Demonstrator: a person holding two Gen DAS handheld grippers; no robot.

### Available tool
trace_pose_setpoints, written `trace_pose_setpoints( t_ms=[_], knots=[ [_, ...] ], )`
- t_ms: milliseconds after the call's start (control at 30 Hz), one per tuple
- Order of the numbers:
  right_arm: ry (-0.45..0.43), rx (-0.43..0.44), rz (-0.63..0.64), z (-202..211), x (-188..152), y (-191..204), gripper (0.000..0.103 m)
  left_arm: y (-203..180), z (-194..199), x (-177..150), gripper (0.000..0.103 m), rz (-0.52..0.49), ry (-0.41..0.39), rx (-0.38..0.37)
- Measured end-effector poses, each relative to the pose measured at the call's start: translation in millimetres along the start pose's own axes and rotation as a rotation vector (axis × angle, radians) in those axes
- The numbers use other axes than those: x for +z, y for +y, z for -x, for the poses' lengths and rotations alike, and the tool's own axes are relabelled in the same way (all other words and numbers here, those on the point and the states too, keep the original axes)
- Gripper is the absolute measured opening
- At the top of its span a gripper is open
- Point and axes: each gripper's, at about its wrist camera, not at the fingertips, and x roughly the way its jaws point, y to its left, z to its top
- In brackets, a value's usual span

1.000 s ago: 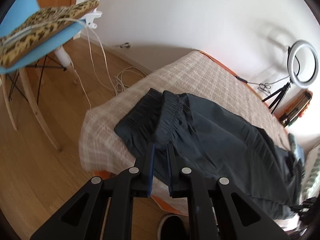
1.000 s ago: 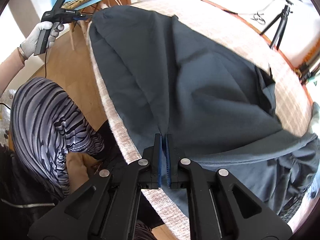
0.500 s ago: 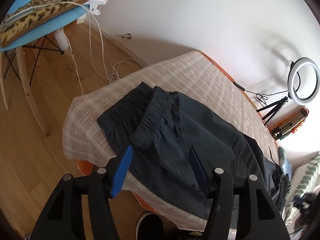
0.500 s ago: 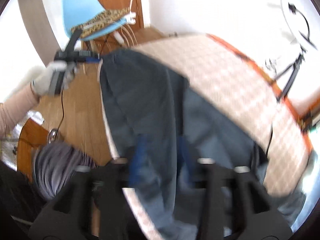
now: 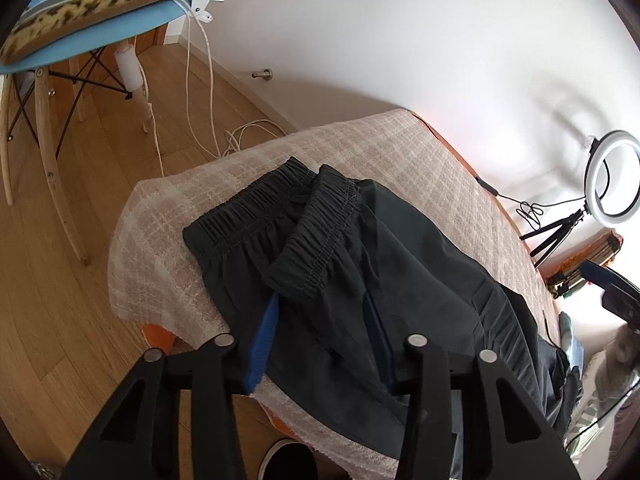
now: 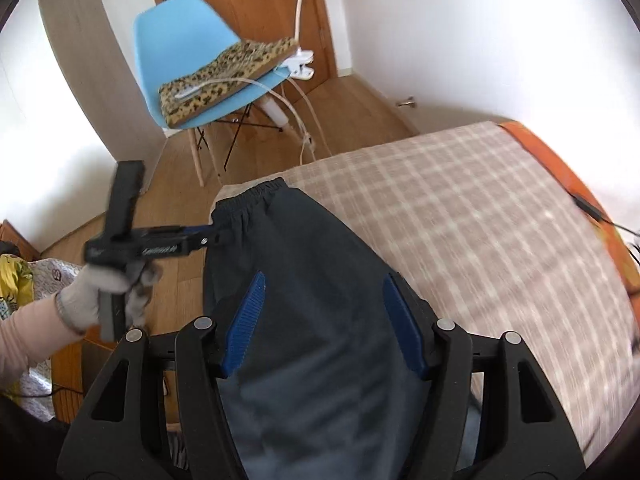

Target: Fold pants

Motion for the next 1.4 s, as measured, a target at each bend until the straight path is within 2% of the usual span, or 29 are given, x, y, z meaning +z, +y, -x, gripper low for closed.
trace_pose_setpoints(
  t_ms=[67,133,233,433,467,500,567,767,900,967,1033,1200,1400],
  knots=[
    [0.023,0.021,0.003,-26,12,0,0.064,5,0,-1,0.03,0.015,-0.011,-0.005],
    [0.038,0.034,0.002,-54,23,-1,0.064,8,0,-1,0.02,0.014,-0.024,0.0],
    [0.063,0.045,-0.02,-95,38,-7,0.064,12,1,-2,0.014,0.02,-0.044,-0.011],
    [0.133,0.15,-0.101,-158,50,-22,0.063,12,0,-6,0.009,0.006,-0.067,-0.017],
    [0.139,0.161,-0.102,-162,50,-21,0.052,12,0,-6,0.009,0.004,-0.075,-0.02],
    [0.145,0.18,-0.102,-165,49,-19,0.031,11,0,-7,0.009,0.005,-0.081,-0.023],
    [0.151,0.206,-0.107,-166,49,-16,0.007,10,0,-7,0.008,-0.002,-0.087,-0.02],
    [0.098,0.193,-0.016,-142,58,15,0.003,10,8,-6,0.006,-0.006,-0.111,-0.024],
    [0.059,0.192,-0.016,-138,74,30,0.003,17,22,2,0.006,0.0,-0.145,-0.016],
    [0.056,0.144,-0.014,-145,80,35,0.003,23,30,6,0.006,0.005,-0.161,-0.003],
    [0.075,0.107,-0.023,-155,82,35,0.003,28,29,9,0.006,0.002,-0.148,0.004],
    [0.101,0.092,-0.027,-168,72,32,0.003,40,17,10,0.006,-0.015,-0.09,0.035],
    [0.083,0.061,-0.064,-150,55,22,0.003,39,11,8,0.006,-0.067,-0.055,0.043]
  ],
)
